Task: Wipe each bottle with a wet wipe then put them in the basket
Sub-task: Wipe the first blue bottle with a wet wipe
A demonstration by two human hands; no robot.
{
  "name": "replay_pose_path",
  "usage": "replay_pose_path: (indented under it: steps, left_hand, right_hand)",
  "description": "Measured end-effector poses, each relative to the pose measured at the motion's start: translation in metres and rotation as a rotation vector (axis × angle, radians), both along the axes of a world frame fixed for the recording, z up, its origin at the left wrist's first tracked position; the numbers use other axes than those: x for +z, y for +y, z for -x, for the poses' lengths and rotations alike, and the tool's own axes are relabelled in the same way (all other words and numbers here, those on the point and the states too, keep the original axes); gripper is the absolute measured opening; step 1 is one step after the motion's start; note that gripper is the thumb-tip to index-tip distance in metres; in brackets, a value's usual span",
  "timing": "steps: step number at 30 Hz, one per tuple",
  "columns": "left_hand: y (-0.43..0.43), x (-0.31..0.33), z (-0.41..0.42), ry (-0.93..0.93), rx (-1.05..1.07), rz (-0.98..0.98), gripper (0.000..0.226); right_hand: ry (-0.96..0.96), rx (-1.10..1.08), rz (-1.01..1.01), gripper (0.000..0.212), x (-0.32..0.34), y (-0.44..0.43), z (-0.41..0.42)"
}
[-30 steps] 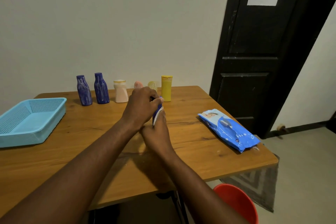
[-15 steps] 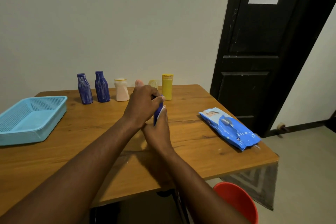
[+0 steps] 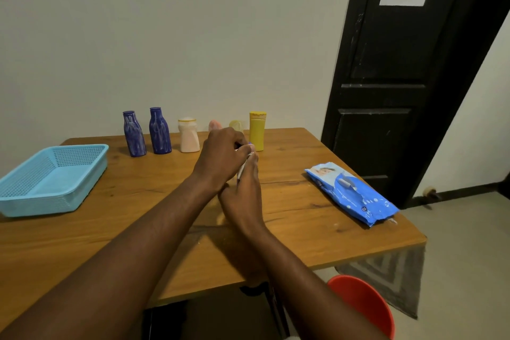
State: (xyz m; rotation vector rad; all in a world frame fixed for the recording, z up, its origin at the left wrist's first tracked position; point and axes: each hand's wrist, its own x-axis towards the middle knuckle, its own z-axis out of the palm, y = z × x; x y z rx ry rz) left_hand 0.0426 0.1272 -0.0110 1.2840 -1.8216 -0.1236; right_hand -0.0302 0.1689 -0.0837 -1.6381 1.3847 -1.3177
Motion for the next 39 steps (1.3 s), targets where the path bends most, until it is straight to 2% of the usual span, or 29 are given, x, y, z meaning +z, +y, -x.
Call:
replay_pose_path:
  steps: [2, 7, 9, 12, 14, 17, 22, 24, 28, 32, 34, 37, 39]
  left_hand:
    - [0.000, 0.001, 0.000, -0.010, 0.001, -0.013, 0.018]
    - [0.000, 0.000, 0.003, -0.013, 0.016, -0.031, 0.016]
    - [0.000, 0.000, 0.003, -0.003, 0.017, -0.025, 0.016]
    - [0.000, -0.001, 0.003, 0.002, 0.024, -0.015, 0.017]
    - [0.001, 0.001, 0.002, 0.007, 0.017, -0.018, 0.016]
    - [0.004, 0.003, 0.001, 0.009, -0.001, -0.004, 0.015]
    - [0.001, 0.000, 0.005, 0.000, 0.026, -0.017, 0.016]
    - [0.000, -0.001, 0.006, -0.004, 0.033, -0.017, 0.017]
    - [0.001, 0.001, 0.003, 0.003, 0.004, 0.003, 0.017]
    - [0.000, 0.001, -0.001, 0.000, -0.007, 0.011, 0.016]
    - [-0.002, 0.001, -0.003, -0.007, 0.015, -0.006, 0.017]
    - [-0.003, -0.001, -0.002, 0.000, 0.007, -0.015, 0.017]
    - [-0.002, -0.001, 0.001, 0.006, 0.003, -0.013, 0.017]
  right_hand:
    - [0.018, -0.008, -0.003, 0.102, 0.003, -0.014, 0.008]
    - [0.013, 0.018, -0.240, 0.090, -0.016, -0.001, 0.015]
    - [-0.030, 0.033, -0.218, 0.091, -0.024, 0.015, 0.009]
    - [-0.033, 0.077, -0.073, 0.097, -0.016, 0.029, -0.006]
    - [0.024, 0.044, 0.005, 0.098, -0.004, 0.021, -0.012]
    - [0.012, -0.015, 0.011, 0.100, 0.004, -0.007, -0.007]
    - [-0.042, -0.020, -0.226, 0.099, -0.007, -0.010, 0.004]
    - [-0.037, 0.017, -0.255, 0.095, -0.021, 0.001, 0.003]
    - [-0.150, 0.020, -0.069, 0.084, -0.012, 0.014, -0.011]
    - [-0.127, 0.035, 0.058, 0.095, 0.012, -0.006, 0.000]
    - [-0.147, 0.050, -0.027, 0.089, 0.008, -0.020, 0.010]
    - [-0.113, 0.078, -0.252, 0.065, -0.006, -0.022, 0.023]
    - [-0.048, 0.091, -0.253, 0.062, -0.017, -0.015, 0.028]
